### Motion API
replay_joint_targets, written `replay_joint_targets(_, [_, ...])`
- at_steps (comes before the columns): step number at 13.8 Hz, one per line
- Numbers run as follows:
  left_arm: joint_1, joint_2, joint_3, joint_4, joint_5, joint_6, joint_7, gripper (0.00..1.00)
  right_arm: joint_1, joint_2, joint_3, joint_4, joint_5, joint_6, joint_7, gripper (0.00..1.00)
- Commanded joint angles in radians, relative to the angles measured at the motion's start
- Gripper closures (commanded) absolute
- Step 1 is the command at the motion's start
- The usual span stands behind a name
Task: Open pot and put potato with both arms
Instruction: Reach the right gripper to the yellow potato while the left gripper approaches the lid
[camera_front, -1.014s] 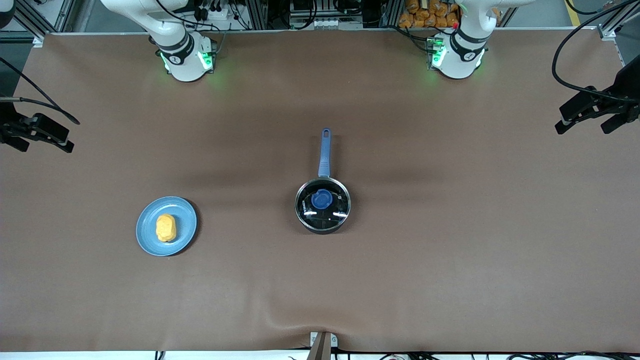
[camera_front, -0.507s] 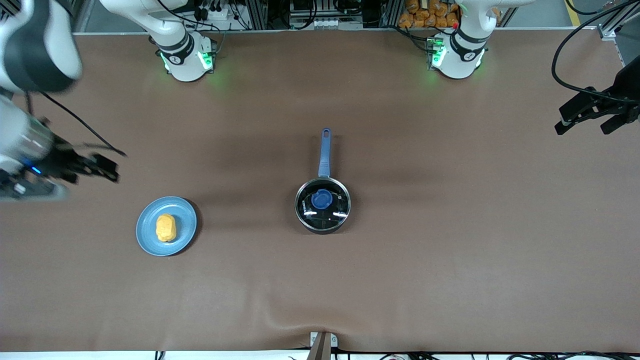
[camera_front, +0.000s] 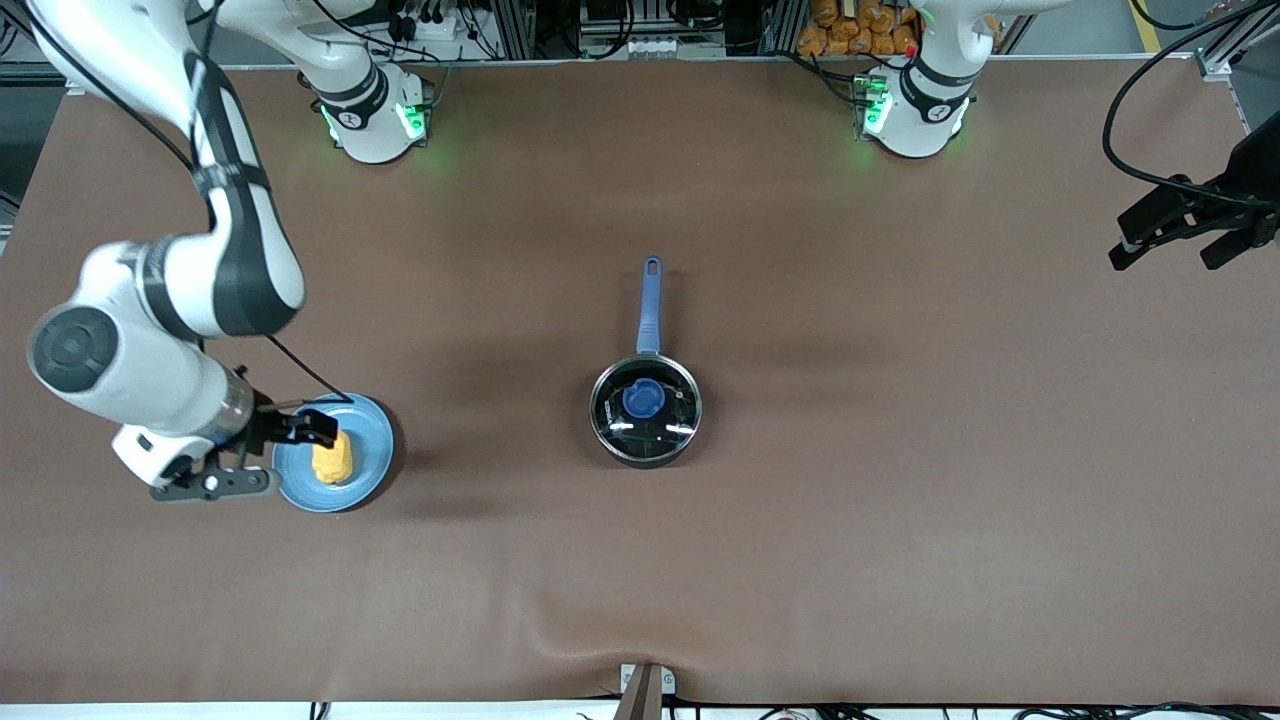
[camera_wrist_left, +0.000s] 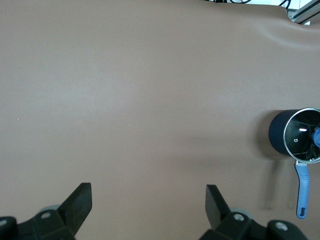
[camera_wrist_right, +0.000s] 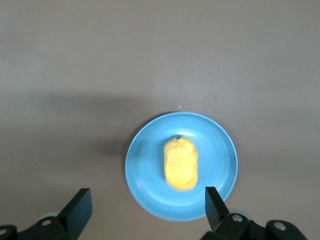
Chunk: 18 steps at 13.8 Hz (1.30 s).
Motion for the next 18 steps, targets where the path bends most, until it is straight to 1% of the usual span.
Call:
replay_joint_targets(1, [-0.011,0.011,0.0,0.006,-0.016,-0.006,-0.015,0.0,-0.025,0.055,-0.003,-0.029,0.02,0.1,-0.079,0.0])
replay_joint_targets(2, [-0.025,0.02,-0.018,0.01,-0.017,-0.004,-0.021,0.0,-0.028,0.072,-0.003,-0.055,0.02,0.151,-0.079,0.0])
replay_joint_targets(4, [-0.042,0.043,-0.074,0.014,-0.014,0.004,-0.065,0.0,-0.043,0.126,-0.001,-0.067,0.022,0.186,-0.079,0.0])
replay_joint_targets(5, [-0.054,0.064,-0.122,0.017,-0.008,0.02,-0.136,0.0,-0.046,0.143,-0.001,-0.069,0.028,0.187,-0.079,0.0])
replay_joint_targets(7, [-0.071,0.115,-0.202,0.017,0.0,0.086,-0.284,0.0,-0.046,0.164,-0.001,-0.07,0.069,0.188,-0.079,0.0])
replay_joint_targets(9, [-0.122,0.175,-0.24,0.021,-0.003,0.125,-0.366,0.0,-0.045,0.172,-0.001,-0.085,0.074,0.211,-0.079,0.0])
replay_joint_targets(11, [-0.217,0.239,-0.244,0.037,0.0,0.196,-0.504,0.0,-0.04,0.173,-0.001,-0.115,0.074,0.257,-0.079,0.0])
replay_joint_targets(13, [-0.298,0.342,-0.24,0.081,0.004,0.282,-0.63,0.0,-0.039,0.181,-0.003,-0.127,0.074,0.282,-0.081,0.0])
replay_joint_targets(16, [-0.437,0.517,-0.233,0.177,0.146,0.321,-0.763,0.0,-0.039,0.193,-0.003,-0.129,0.072,0.285,-0.082,0.0])
replay_joint_targets(18, [-0.494,0.593,-0.231,0.196,0.211,0.391,-0.851,0.0,-0.039,0.195,-0.003,-0.129,0.071,0.285,-0.082,0.0])
